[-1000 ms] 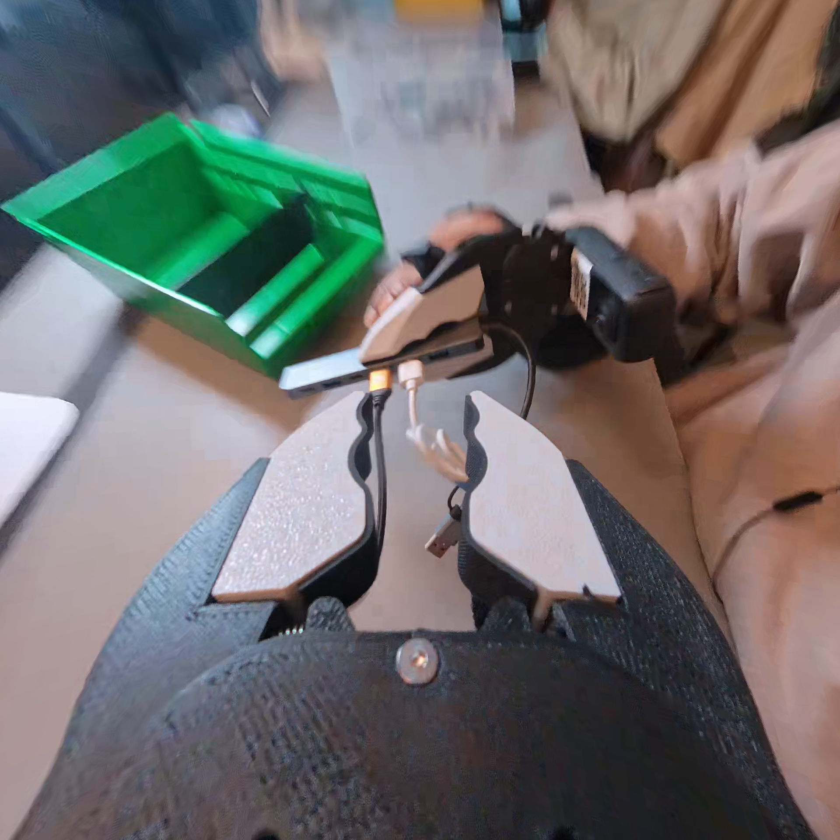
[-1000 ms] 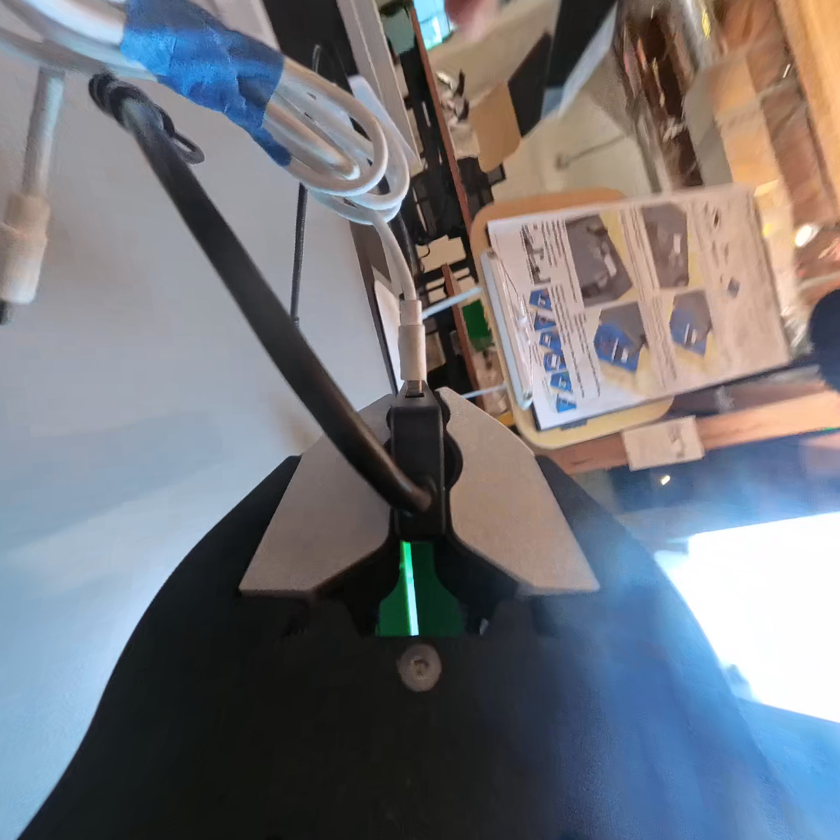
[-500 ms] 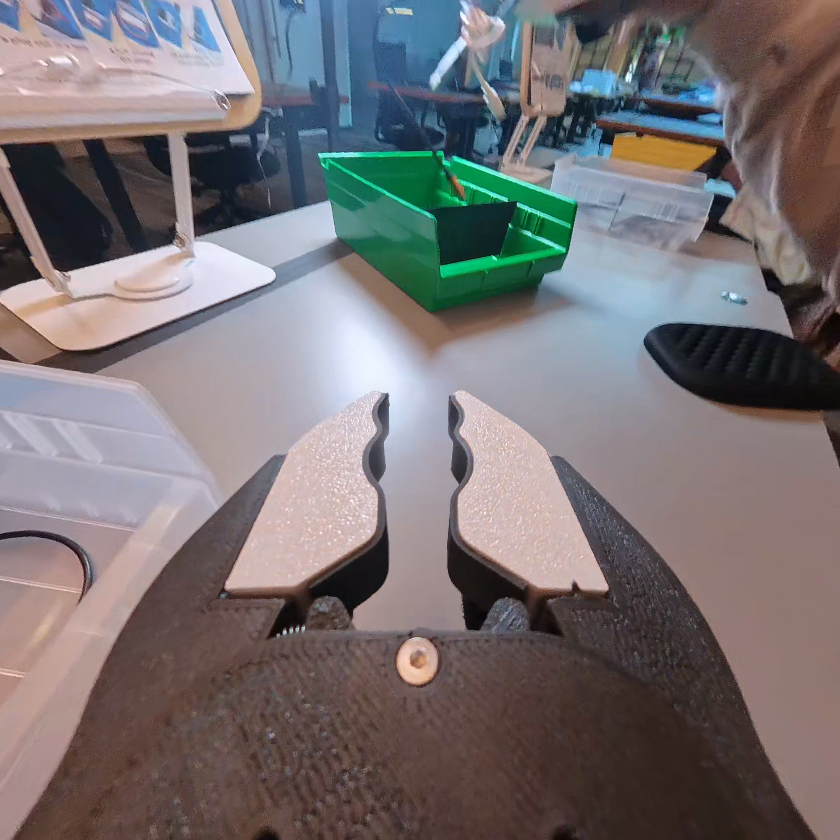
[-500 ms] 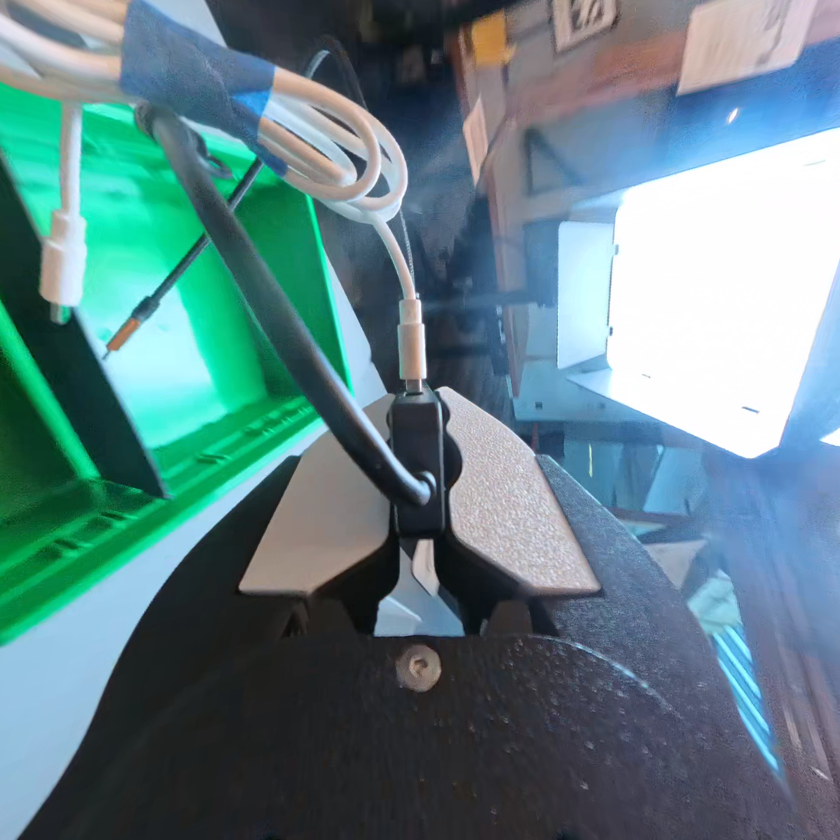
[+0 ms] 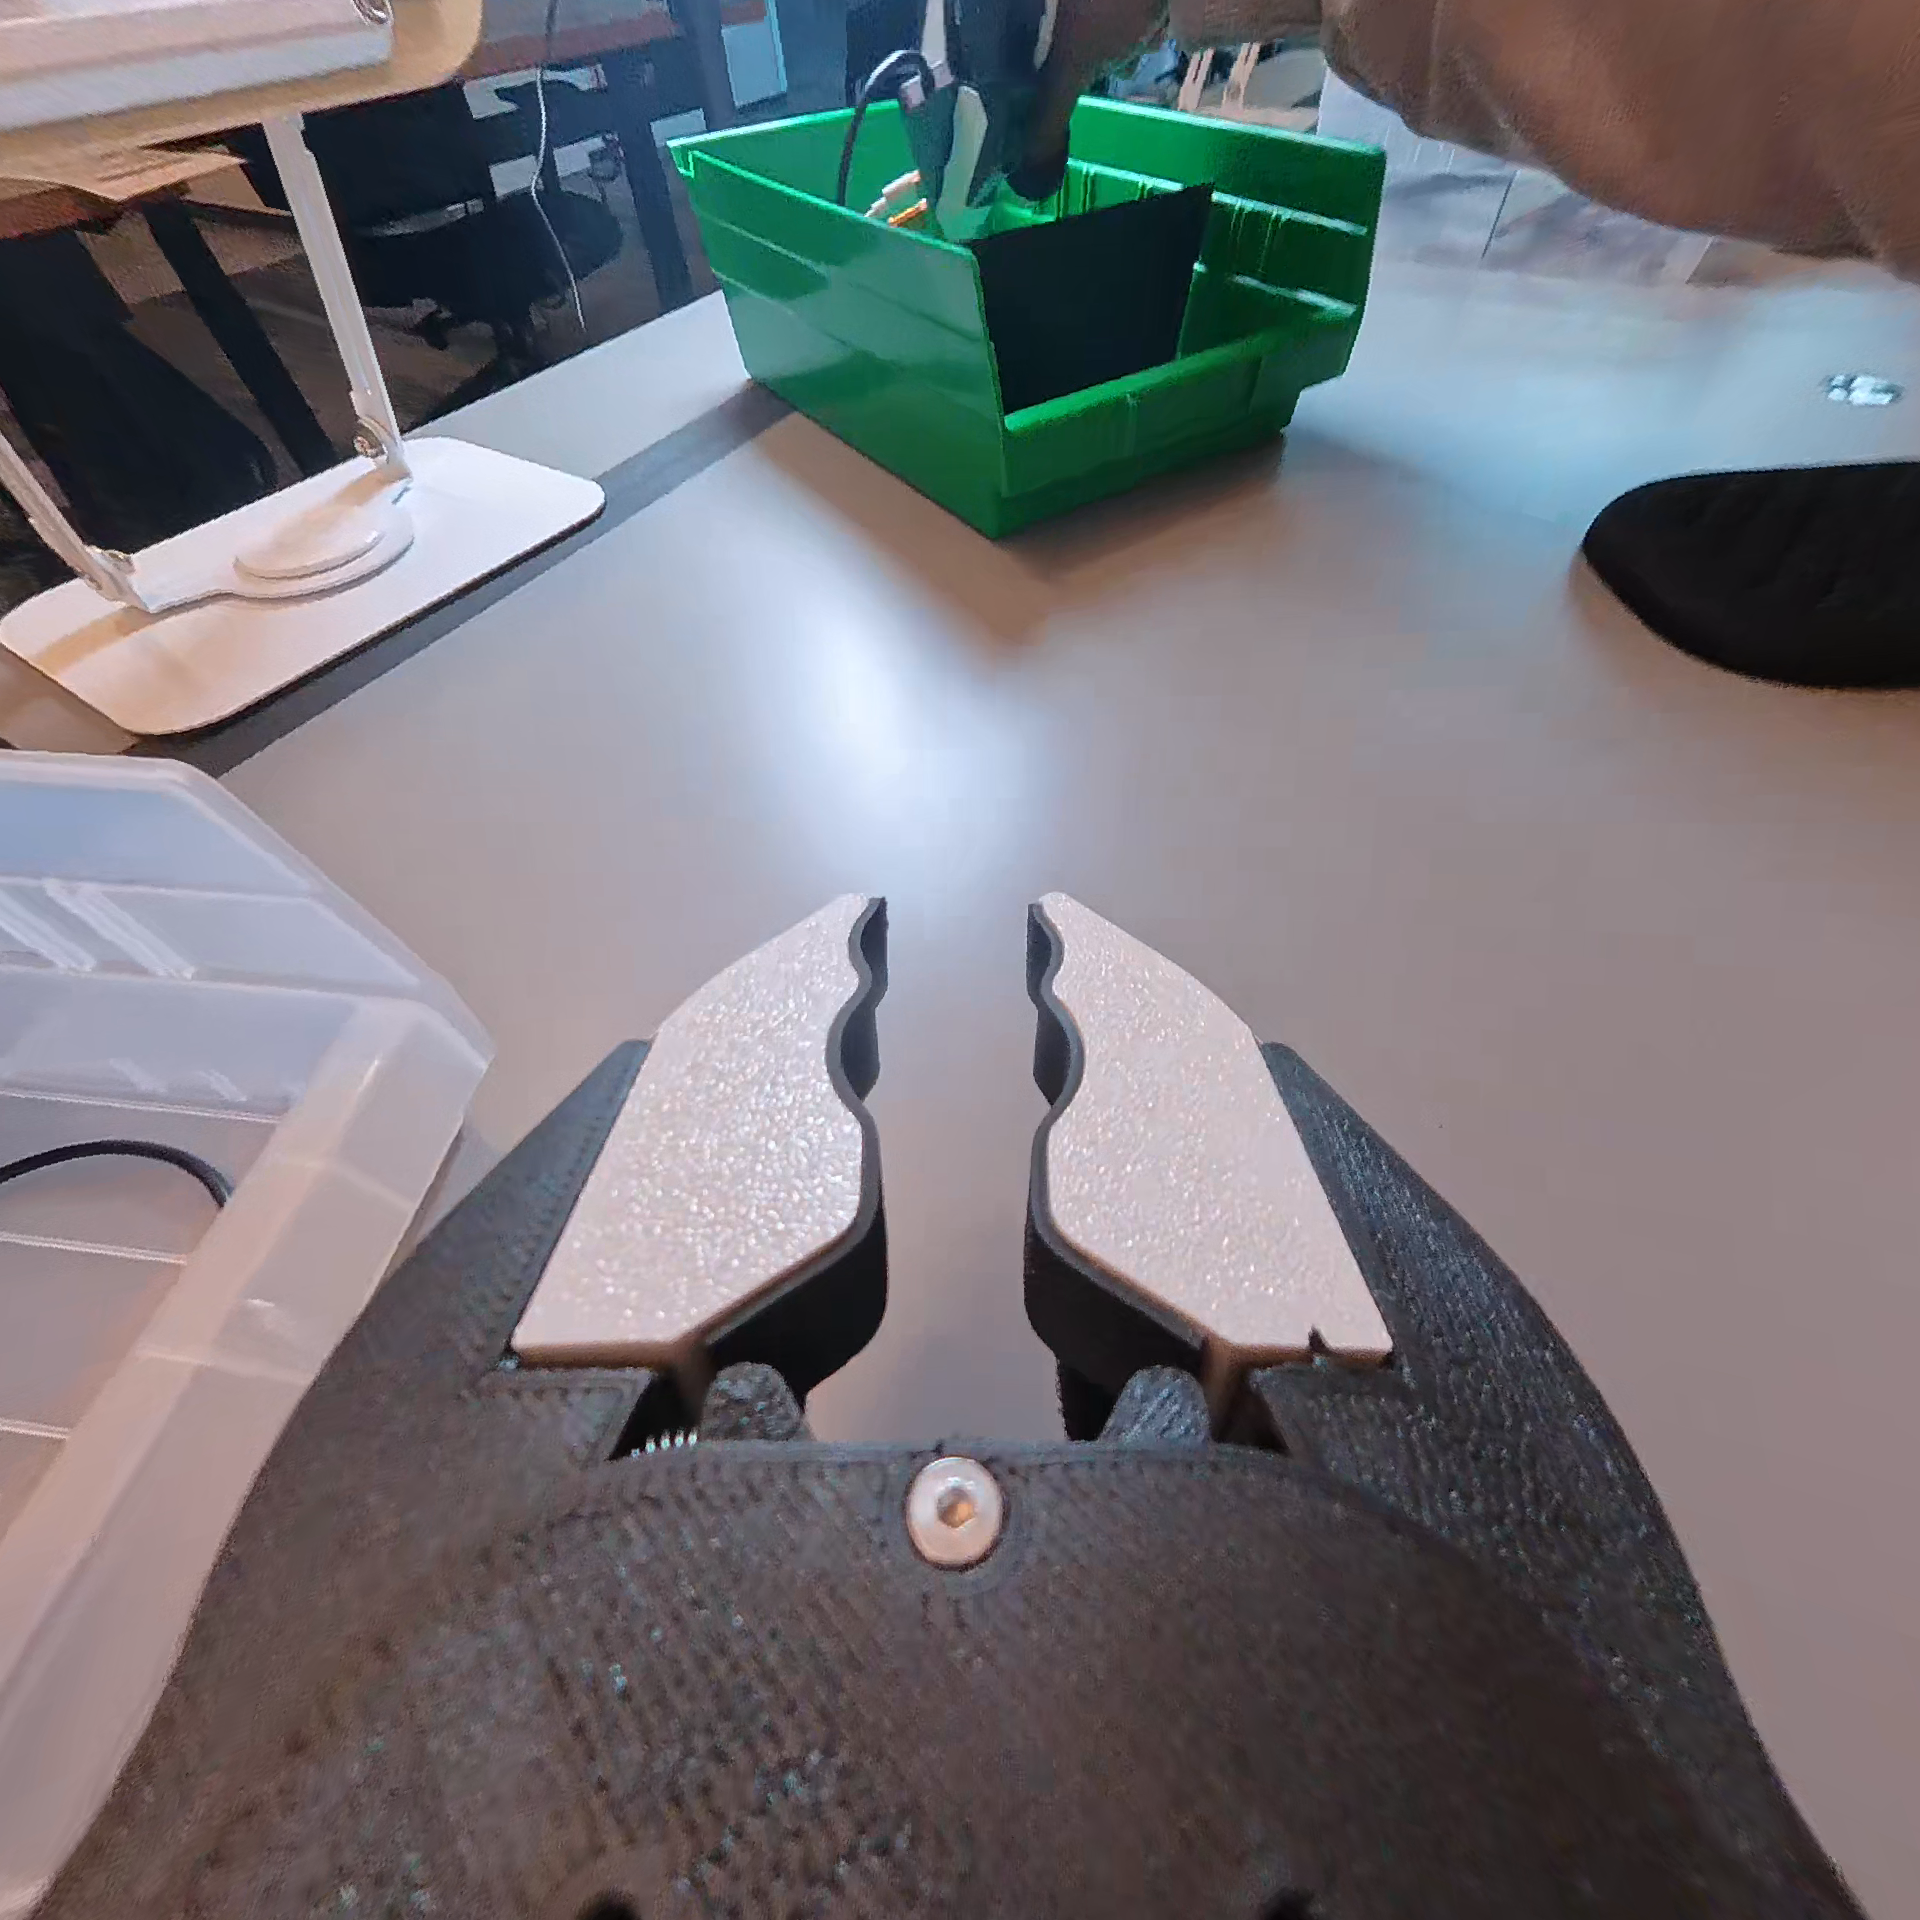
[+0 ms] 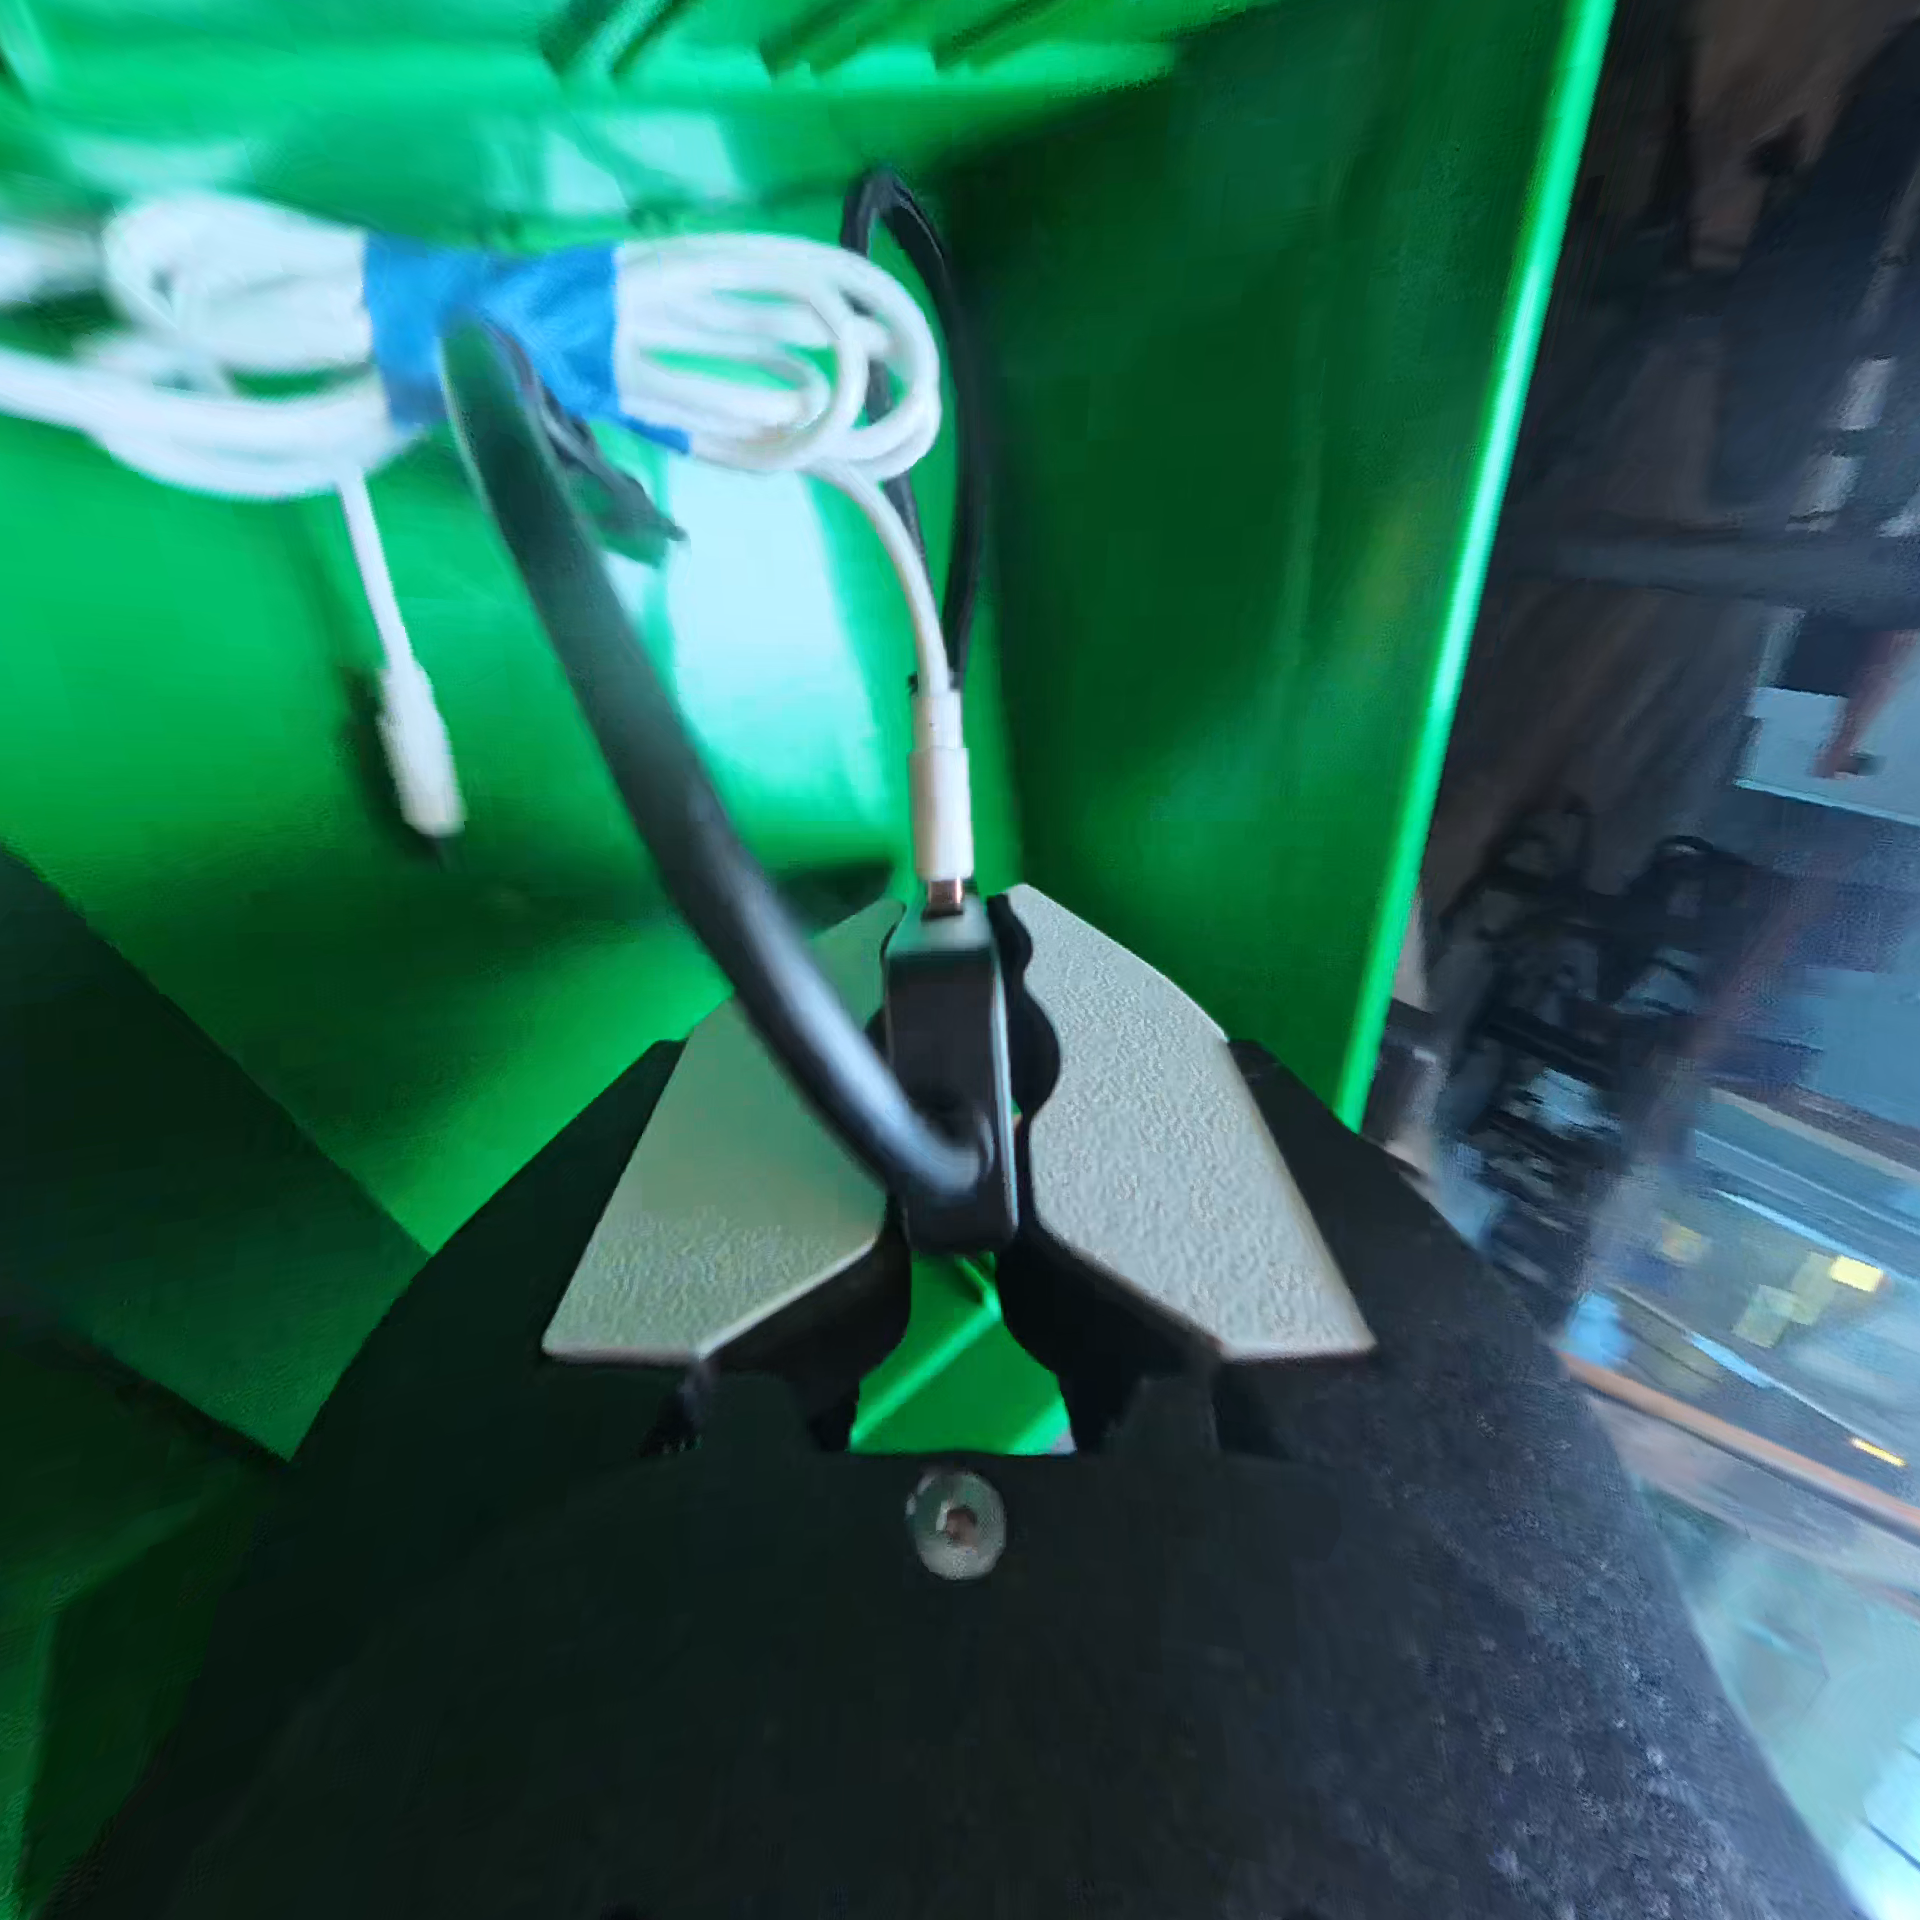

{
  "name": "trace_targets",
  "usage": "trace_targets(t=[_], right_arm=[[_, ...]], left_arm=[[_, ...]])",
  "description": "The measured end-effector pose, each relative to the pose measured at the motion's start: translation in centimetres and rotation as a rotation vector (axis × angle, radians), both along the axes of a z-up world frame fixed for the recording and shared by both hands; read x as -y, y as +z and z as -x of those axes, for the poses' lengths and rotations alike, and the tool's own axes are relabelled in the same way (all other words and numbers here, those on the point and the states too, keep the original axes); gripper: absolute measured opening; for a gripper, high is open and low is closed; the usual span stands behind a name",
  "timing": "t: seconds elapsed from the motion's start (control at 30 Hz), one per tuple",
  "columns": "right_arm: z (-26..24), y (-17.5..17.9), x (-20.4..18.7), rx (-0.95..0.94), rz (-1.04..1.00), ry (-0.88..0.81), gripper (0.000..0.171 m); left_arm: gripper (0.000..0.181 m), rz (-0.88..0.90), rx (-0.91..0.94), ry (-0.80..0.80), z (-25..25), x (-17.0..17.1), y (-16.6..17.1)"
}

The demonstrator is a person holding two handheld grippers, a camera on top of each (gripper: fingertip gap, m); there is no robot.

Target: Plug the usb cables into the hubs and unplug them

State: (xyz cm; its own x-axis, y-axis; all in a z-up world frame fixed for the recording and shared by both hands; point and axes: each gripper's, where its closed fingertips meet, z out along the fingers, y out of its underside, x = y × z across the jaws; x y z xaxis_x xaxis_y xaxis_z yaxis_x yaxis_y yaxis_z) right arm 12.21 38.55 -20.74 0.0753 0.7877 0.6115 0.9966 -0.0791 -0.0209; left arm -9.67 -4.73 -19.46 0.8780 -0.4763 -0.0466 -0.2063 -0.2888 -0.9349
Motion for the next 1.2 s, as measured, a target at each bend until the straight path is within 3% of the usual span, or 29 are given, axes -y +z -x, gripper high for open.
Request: trace_targets(t=[0.13, 0.2, 0.37, 0.53, 0.7, 0.83, 0.93, 1.1, 1.2], right_arm=[[1.6, -0.3, 2.3, -0.181, 0.233, 0.008, 0.048], [2.0, 0.7, 3.6, -0.240, 0.295, 0.056, 0.055], [4.5, 6.0, 8.0, -0.565, 0.397, 0.188, 0.062], [6.6, 12.4, 15.2, -0.942, 0.381, 0.387, 0.061], [6.1, 13.9, 22.8, -1.261, 0.376, 0.452, 0.050], [4.8, 11.3, 27.7, -1.376, 0.414, 0.400, 0.040], [4.0, 9.0, 29.5, -1.385, 0.397, 0.375, 0.027], [3.6, 7.8, 30.7, -1.478, 0.408, 0.381, 0.000], [3.8, 8.0, 31.2, -1.501, 0.433, 0.404, 0.000]], left_arm=[[0.026, 0.006, -0.016, -0.009, 0.0, -0.1, -0.3], [0.026, 0.015, -0.008, -0.011, 0.2, -0.2, -0.5], [0.027, 0.003, 0.022, 0.011, 0.8, -0.3, 0.1], [0.027, -0.039, 0.042, 0.079, 2.4, -0.4, 1.7], [0.027, -0.107, 0.067, 0.215, 6.8, -0.5, 4.9], [0.027, -0.169, 0.031, 0.365, 12.8, 0.1, 9.1], [0.032, -0.122, -0.125, 0.467, 18.8, -0.6, 10.9], [0.030, 0.138, -0.426, 0.404, 27.5, -5.1, 7.7], [0.029, 0.315, -0.678, 0.322, 31.4, -7.4, 4.1]])
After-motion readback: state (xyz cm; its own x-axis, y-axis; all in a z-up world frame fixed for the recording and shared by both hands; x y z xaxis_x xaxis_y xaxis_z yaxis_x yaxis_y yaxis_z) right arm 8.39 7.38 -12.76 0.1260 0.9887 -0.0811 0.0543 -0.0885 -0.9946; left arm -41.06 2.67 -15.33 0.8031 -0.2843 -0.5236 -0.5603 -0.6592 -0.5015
